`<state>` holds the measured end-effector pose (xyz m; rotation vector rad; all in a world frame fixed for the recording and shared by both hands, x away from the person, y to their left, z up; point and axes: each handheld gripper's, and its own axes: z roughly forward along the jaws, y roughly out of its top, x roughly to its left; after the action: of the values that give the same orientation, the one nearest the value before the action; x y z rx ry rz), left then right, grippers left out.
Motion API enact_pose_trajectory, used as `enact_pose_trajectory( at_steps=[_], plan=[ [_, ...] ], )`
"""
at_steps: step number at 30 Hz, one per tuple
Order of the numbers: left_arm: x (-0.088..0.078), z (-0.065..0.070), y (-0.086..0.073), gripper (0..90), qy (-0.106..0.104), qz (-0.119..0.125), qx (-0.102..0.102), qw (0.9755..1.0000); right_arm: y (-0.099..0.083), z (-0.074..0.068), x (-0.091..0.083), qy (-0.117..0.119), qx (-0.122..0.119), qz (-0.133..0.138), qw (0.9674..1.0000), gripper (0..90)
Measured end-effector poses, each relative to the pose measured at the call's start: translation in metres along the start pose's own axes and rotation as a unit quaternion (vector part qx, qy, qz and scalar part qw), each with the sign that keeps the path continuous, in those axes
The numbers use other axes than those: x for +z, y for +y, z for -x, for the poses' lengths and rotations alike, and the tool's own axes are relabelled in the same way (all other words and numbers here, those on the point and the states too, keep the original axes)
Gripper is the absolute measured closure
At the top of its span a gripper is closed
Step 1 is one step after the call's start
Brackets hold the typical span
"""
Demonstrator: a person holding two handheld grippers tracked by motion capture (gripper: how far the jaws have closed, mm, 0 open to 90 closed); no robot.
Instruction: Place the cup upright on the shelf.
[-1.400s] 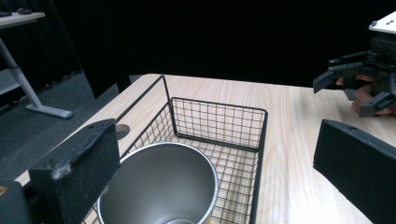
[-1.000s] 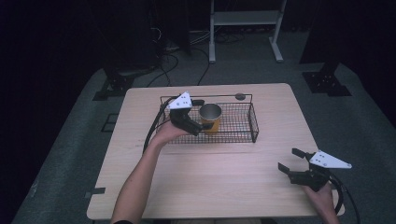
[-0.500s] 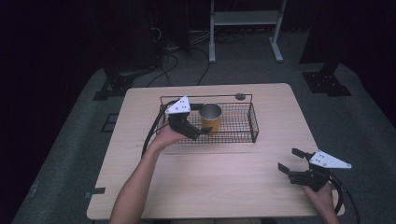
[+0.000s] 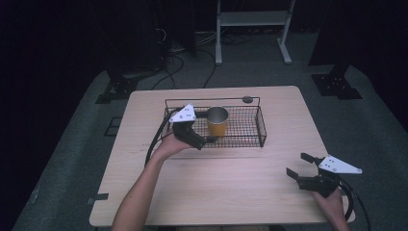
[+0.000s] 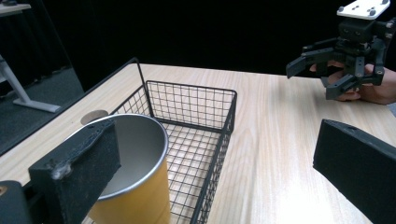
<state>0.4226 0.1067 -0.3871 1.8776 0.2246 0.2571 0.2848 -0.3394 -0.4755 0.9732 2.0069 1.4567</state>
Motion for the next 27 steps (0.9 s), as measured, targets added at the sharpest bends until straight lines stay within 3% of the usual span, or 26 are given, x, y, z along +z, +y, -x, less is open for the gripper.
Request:
enact_pose_trajectory(
  at_steps=[10, 13, 27],
  plan=[
    [-0.004, 0.008, -0.009, 0.0, 0.000, -0.001, -0.006, 1.0000, 0.000, 0.000, 0.000, 0.000, 0.000, 0.000, 1.0000, 12.7],
    [-0.004, 0.010, -0.009, 0.0, -0.003, -0.011, -0.005, 0.9999, 0.000, 0.000, 0.000, 0.000, 0.000, 0.000, 1.0000, 12.7],
    [-0.008, 0.022, -0.016, 0.0, -0.003, -0.001, -0.004, 1.0000, 0.000, 0.000, 0.000, 0.000, 0.000, -0.001, 1.0000, 12.7]
  ],
)
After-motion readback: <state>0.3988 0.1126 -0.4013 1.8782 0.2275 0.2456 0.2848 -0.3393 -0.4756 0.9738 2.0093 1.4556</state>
